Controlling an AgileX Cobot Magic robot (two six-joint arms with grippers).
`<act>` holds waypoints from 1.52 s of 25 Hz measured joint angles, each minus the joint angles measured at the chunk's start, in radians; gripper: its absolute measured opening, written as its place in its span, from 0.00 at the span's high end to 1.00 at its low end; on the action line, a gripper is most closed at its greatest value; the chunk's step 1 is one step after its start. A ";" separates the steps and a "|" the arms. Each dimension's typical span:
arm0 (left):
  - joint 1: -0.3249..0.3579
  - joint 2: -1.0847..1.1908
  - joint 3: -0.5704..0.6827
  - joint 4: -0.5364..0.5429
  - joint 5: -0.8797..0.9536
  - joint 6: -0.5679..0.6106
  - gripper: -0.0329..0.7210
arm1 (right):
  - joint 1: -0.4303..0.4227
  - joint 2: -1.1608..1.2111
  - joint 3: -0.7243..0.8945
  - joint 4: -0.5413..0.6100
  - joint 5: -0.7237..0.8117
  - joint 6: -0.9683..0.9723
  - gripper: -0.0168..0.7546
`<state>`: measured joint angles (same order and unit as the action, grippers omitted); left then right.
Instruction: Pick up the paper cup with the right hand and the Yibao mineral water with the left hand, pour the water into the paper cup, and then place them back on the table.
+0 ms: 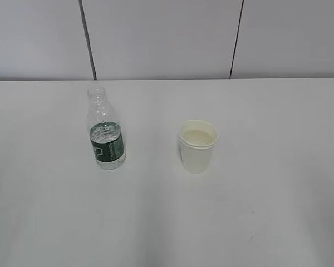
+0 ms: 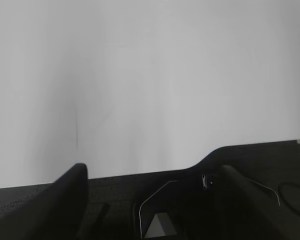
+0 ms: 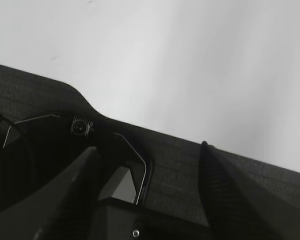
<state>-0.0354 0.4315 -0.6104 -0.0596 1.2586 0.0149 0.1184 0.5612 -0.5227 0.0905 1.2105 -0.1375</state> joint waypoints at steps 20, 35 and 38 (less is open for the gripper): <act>0.000 -0.446 0.067 0.002 -0.081 0.000 0.32 | 0.000 -0.384 0.038 -0.001 -0.065 0.014 0.35; 0.000 -0.450 0.097 0.004 -0.145 0.000 0.32 | 0.000 -0.580 0.038 -0.008 -0.064 0.028 0.35; 0.000 -0.450 0.097 0.004 -0.145 0.000 0.32 | 0.000 -0.580 0.038 -0.016 -0.064 0.035 0.35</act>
<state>-0.0354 -0.0183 -0.5132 -0.0555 1.1139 0.0149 0.1184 -0.0187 -0.4845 0.0742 1.1470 -0.1025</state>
